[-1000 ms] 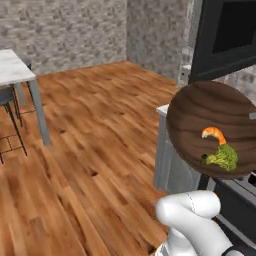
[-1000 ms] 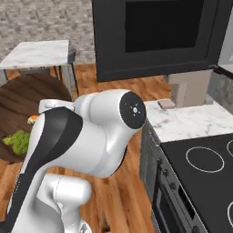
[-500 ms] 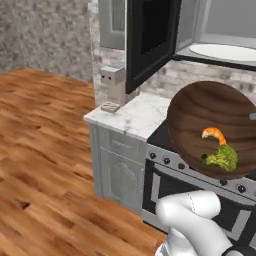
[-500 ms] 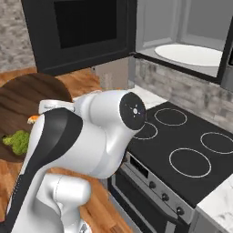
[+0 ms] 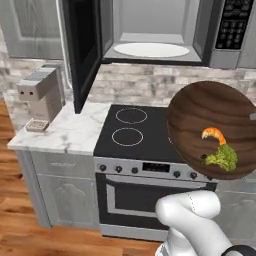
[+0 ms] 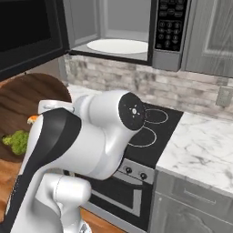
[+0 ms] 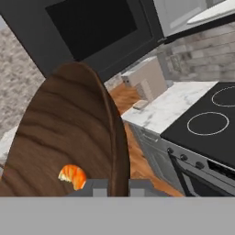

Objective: Place the bowl containing the broccoli and shrimp in the microwave. Close the microwave door and press the start button to microwave the meal.

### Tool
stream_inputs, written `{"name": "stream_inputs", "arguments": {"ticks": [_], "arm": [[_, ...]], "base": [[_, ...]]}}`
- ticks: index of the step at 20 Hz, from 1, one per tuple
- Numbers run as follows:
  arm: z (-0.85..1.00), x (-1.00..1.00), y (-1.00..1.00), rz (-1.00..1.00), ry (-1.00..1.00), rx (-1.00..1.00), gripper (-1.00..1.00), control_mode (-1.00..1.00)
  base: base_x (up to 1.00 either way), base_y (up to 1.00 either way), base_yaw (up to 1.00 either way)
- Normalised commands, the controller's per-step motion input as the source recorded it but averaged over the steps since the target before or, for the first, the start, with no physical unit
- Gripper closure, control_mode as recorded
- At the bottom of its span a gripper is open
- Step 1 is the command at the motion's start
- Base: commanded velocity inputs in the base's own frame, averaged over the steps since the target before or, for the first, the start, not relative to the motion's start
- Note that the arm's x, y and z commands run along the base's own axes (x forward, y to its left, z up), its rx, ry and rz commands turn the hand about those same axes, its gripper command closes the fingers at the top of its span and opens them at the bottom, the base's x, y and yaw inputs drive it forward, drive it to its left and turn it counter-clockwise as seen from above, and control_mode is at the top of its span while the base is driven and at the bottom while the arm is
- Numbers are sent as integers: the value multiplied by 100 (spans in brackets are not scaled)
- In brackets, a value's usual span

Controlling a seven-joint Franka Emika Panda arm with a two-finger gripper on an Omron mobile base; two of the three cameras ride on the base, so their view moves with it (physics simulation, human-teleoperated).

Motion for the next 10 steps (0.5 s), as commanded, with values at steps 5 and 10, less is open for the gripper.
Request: {"name": "stream_inputs", "arguments": {"ticks": [5, 10], "arm": [[0, 0, 0, 0, 0, 0, 100, 100], [0, 0, 0, 0, 0, 0, 100, 100]], "base": [[15, 43, -41], [42, 26, -6]]}}
